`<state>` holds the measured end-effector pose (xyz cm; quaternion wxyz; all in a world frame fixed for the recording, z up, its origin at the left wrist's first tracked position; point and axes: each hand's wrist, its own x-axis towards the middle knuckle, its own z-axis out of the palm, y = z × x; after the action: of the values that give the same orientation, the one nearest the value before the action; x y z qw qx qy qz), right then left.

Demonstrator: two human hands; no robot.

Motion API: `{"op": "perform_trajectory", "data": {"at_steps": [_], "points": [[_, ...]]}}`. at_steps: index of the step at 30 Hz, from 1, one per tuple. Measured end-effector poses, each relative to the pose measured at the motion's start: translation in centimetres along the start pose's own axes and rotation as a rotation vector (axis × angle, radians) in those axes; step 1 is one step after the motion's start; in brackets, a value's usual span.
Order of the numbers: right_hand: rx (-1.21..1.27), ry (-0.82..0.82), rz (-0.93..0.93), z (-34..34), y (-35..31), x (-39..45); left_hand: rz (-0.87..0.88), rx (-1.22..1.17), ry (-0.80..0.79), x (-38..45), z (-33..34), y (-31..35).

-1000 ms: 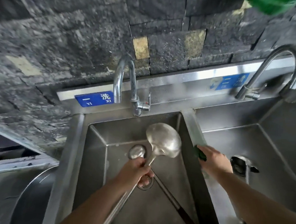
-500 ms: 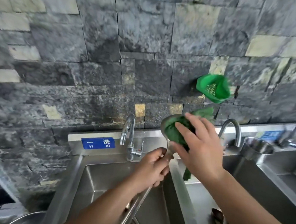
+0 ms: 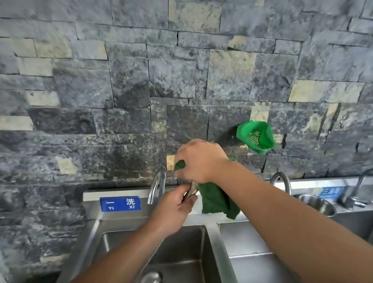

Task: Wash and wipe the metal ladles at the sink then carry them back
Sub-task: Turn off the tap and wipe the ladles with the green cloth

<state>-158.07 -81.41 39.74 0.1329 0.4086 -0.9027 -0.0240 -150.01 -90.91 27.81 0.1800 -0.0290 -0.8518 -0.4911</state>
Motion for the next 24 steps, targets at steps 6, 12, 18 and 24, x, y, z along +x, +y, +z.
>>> {"op": "perform_trajectory", "data": {"at_steps": [6, 12, 18, 24], "points": [[0.543, -0.085, 0.095, -0.7, 3.8, 0.8, 0.039, 0.032, -0.075, -1.5, -0.4, -1.0], [1.067, 0.242, 0.145, 3.0, 7.3, -2.1, 0.010, -0.125, -0.121, -2.5, -0.2, -0.8], [1.207, 0.534, 0.223, 6.5, 6.0, -5.2, -0.196, -0.411, -0.118, -1.6, -0.3, 0.2], [0.566, 0.529, 0.202, 9.8, 2.6, -7.0, -0.345, -0.525, -0.129, -1.2, -0.1, 1.1]]}}
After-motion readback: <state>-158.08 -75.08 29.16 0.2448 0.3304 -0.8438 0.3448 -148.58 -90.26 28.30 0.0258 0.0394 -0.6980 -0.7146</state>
